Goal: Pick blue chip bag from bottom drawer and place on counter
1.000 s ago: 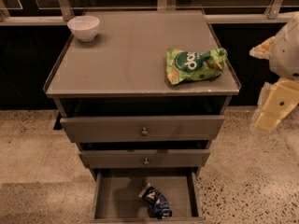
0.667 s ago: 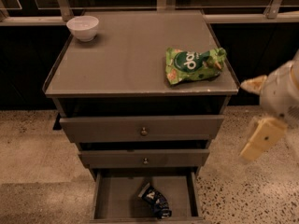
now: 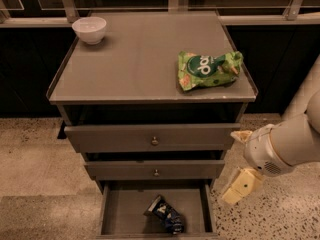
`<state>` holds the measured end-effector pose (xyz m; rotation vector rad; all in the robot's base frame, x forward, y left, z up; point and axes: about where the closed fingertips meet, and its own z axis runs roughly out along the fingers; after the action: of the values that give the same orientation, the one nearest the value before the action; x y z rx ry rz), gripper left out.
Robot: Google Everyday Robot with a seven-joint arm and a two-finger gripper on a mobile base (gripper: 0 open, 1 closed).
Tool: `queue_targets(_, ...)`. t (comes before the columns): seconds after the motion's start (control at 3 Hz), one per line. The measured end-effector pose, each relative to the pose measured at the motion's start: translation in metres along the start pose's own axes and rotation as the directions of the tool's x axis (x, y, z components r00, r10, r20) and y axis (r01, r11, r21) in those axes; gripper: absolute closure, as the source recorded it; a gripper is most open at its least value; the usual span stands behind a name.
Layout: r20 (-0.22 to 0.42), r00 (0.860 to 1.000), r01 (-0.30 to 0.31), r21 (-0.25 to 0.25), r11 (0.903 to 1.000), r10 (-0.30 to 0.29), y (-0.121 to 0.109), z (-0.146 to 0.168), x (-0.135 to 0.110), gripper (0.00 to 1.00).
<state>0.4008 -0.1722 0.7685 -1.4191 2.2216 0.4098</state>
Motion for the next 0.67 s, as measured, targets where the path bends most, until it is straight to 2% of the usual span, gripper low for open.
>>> queue_targets(0.33, 0.004, 1.0, 0.002, 0.008, 1.0, -0.002, 0.004, -0.001, -0.002, 0.0)
queue_targets(0.67, 0.059, 0.998, -0.039, -0.007, 0.9992, 0.04, 0.023, 0.033, 0.02, 0.0)
